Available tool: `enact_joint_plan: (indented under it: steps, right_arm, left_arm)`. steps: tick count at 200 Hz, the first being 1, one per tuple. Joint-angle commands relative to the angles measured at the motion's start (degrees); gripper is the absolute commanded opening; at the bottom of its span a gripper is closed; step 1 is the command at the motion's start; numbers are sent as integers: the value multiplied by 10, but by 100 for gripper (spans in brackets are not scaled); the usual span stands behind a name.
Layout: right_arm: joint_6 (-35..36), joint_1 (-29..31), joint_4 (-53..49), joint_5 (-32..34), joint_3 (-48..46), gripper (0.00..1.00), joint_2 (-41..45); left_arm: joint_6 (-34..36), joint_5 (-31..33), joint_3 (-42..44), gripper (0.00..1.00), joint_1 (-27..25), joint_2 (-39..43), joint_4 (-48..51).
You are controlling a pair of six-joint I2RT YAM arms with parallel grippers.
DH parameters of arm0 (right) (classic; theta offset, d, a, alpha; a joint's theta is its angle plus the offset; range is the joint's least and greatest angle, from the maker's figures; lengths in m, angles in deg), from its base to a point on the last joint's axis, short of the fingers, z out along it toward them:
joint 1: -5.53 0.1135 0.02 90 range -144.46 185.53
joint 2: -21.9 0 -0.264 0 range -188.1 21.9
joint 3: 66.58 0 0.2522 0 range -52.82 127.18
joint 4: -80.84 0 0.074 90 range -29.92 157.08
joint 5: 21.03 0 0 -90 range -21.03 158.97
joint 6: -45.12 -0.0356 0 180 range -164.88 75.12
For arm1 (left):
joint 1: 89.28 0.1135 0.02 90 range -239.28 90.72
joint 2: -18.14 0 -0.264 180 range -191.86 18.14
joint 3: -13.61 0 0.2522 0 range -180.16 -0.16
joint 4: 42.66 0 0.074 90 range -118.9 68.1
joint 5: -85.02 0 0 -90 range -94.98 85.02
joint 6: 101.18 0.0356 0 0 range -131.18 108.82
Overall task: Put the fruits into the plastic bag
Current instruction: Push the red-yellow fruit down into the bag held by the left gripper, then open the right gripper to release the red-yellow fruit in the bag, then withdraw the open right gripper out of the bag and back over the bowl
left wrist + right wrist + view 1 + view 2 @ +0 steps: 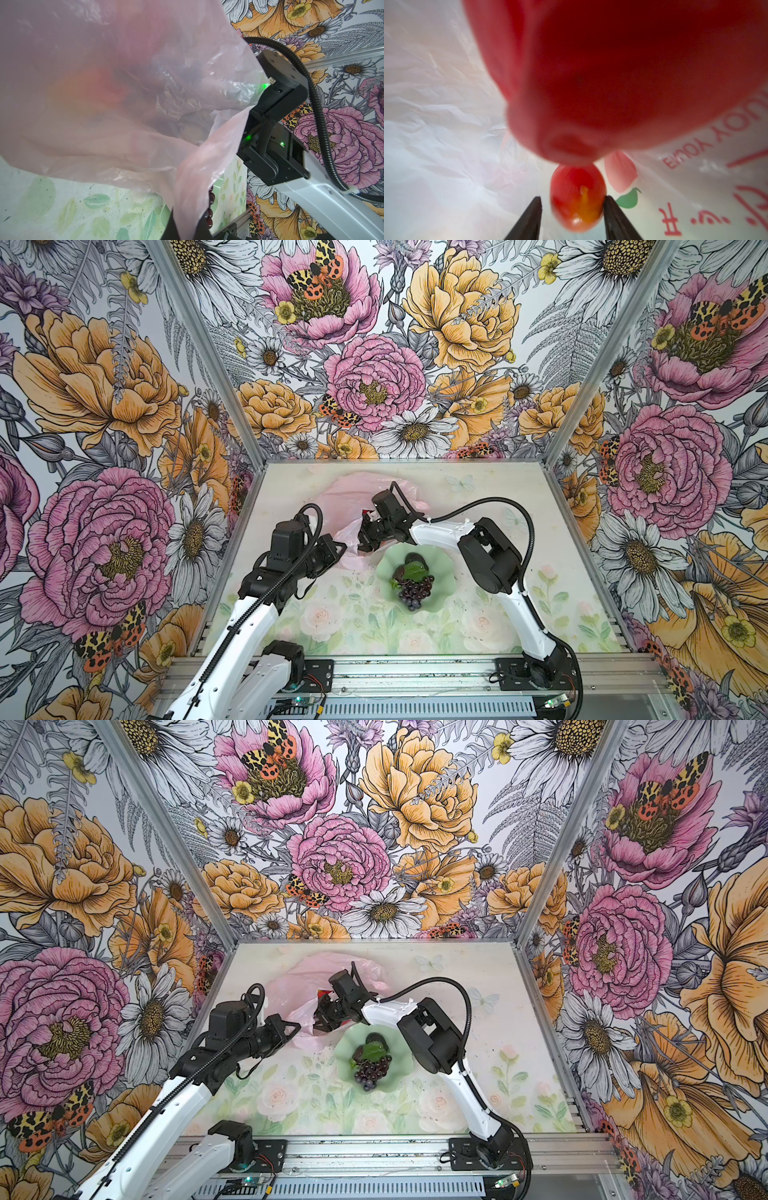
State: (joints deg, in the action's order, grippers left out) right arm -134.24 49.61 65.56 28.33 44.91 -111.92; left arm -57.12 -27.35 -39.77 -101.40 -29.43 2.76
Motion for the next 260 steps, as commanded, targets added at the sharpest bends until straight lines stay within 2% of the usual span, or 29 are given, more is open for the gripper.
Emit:
enact_joint_plan:
  steps: [1,61,138,194,221,260]
  right_arm:
    - [10,2,-6,-7,11,60,-2]
    - [28,-3,-19,-1,-4,71,28]
    - [72,-13,-36,-1,-58,76,103]
    - [88,-15,-43,7,-93,77,161]
    - [77,-15,-52,42,-138,78,212]
    - [100,-14,-108,75,-190,81,300]
  left_arm:
    - [11,-7,9,0,6,11,-3]
    - [1,4,17,0,10,27,-4]
    - [-38,29,38,0,13,55,-5]
    - [-4,-4,18,0,32,7,-5]
    - [2,-30,8,0,53,-13,-5]
    - [-5,-8,4,0,27,-20,-41]
